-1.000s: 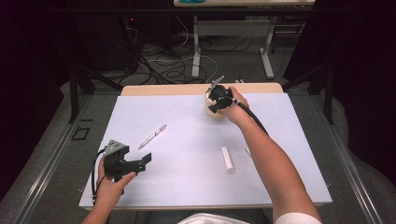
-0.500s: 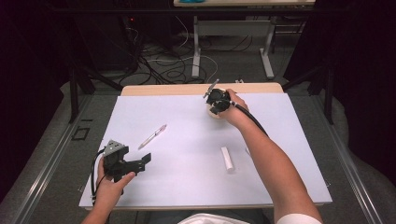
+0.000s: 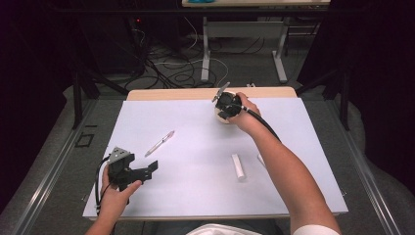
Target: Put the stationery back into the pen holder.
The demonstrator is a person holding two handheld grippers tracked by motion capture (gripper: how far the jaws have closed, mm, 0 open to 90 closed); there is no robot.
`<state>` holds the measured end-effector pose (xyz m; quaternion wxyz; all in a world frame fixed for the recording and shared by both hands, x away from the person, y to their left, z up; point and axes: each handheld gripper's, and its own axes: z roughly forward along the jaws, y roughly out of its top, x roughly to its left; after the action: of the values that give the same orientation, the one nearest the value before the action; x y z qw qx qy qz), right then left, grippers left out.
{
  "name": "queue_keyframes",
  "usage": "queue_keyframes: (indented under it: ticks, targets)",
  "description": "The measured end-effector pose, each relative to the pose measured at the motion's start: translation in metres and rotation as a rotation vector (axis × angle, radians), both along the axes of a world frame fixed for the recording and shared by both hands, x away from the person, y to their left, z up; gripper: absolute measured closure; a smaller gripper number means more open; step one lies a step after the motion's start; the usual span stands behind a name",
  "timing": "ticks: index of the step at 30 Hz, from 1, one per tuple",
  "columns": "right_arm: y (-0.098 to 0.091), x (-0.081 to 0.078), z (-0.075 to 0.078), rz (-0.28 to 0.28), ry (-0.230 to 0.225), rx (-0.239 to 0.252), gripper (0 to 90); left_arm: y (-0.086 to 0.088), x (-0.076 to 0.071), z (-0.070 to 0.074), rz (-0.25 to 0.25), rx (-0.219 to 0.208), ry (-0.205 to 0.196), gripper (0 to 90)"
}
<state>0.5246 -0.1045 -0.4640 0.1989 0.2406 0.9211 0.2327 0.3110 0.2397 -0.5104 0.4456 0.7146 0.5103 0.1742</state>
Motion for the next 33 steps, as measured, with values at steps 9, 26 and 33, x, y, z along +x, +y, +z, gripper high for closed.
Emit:
queue_keyframes:
  ticks: [9,26,33]
  targets:
    - [0.001,-0.014,0.01,0.05,0.012,0.003,76.7,-0.001,0.001,-0.001,0.004,0.002,0.001,1.7]
    - [0.018,-0.05,0.018,0.137,0.057,-0.021,76.1,-0.001,0.001,-0.001,0.003,0.01,0.003,1.7]
    - [0.026,-0.06,0.017,0.158,0.095,-0.022,76.2,-0.001,0.003,-0.002,0.004,0.011,0.01,1.7]
